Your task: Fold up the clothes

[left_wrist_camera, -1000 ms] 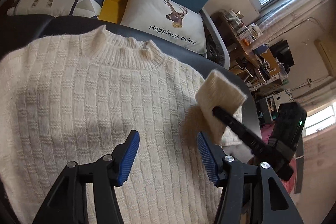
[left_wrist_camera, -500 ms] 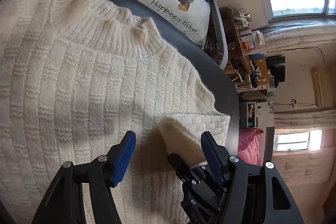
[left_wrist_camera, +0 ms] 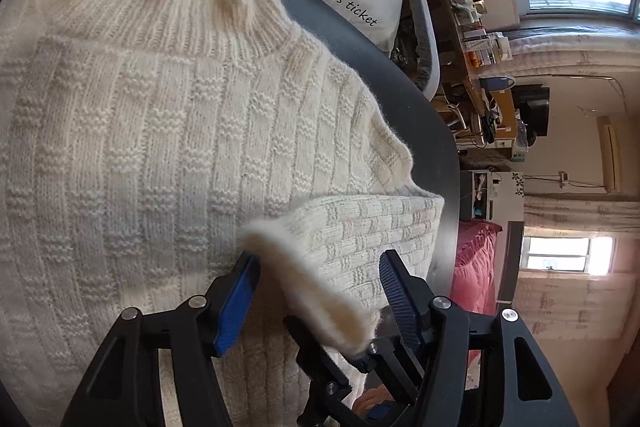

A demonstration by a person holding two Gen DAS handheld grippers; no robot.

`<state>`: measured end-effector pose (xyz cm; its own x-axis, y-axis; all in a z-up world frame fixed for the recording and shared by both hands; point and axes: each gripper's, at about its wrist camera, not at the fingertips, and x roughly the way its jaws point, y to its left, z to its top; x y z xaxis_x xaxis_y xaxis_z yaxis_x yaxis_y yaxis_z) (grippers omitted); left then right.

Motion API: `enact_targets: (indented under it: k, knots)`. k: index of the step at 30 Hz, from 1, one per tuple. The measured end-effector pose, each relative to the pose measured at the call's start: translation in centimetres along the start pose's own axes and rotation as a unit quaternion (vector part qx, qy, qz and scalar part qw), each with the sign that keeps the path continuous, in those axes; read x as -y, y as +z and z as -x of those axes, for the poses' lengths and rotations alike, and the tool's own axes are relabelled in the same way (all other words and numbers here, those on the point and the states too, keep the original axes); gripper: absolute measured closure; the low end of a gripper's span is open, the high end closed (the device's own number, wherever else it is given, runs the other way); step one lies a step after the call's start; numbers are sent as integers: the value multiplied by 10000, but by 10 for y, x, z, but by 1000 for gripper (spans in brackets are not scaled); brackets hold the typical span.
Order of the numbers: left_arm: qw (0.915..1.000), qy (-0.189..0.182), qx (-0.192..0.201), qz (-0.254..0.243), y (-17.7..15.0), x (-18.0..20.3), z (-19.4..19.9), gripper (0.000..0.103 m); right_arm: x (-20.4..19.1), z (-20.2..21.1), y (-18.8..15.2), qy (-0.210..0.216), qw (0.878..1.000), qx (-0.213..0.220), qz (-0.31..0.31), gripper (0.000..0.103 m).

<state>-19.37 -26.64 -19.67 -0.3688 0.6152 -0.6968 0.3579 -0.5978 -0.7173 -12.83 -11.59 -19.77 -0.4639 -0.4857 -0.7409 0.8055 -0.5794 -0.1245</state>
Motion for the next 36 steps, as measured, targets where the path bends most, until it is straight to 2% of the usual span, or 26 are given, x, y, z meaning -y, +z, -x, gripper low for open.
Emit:
enact_targets:
  k: [4, 5, 7, 10, 13, 15, 16, 18, 20, 22, 25, 27, 32, 36]
  knots:
    - [10000, 17, -42, -32, -3, 0, 1, 41, -6, 2, -2, -85, 9999, 24, 129, 86]
    - [9999, 56, -63, -66, -6, -2, 0, 41, -4, 3, -3, -81, 9999, 14, 87, 82]
    - [9997, 182, -82, -113, -12, -5, -3, 49, 1, 8, -6, -30, 10000, 14, -48, 82]
    - [9990, 406, -97, -169, -19, -10, -9, 56, 12, 25, -15, -99, 9996, 68, -241, 82]
    - [9981, 555, -33, -249, -24, -13, -11, 71, 25, 42, -31, -200, 9985, 21, -507, 81]
    - [9965, 699, 131, -450, -27, -7, -8, 95, 36, 52, -44, -240, 9961, -71, -848, 81]
    - [9949, 761, 243, -612, -30, -1, -5, 96, 45, 57, -51, -227, 9935, -98, -1110, 81]
    - [9910, 832, 479, -929, -33, 18, 4, 97, 64, 66, -67, -144, 9849, -135, -1717, 81]
    - [9876, 709, 705, -1211, -31, 43, 18, 97, 82, 78, -85, 18, 9707, -97, -2401, 81]
    - [9847, 519, 910, -1396, -29, 68, 36, 97, 104, 85, -103, 295, 9494, -15, -3126, 81]
    - [9775, 278, 1201, -1710, -20, 111, 66, 97, 129, 93, -126, 732, 9091, 191, -4096, 81]
    - [9713, 216, 1416, -1897, -12, 138, 87, 97, 137, 99, -136, 806, 8922, 287, -4434, 81]
    - [9550, 286, 1987, -2185, 3, 173, 139, 97, 148, 104, -141, 496, 8828, 301, -4661, 81]
    - [9494, 456, 2288, -2102, 11, 156, 168, 97, 154, 93, -138, 426, 8799, 229, -4727, 81]
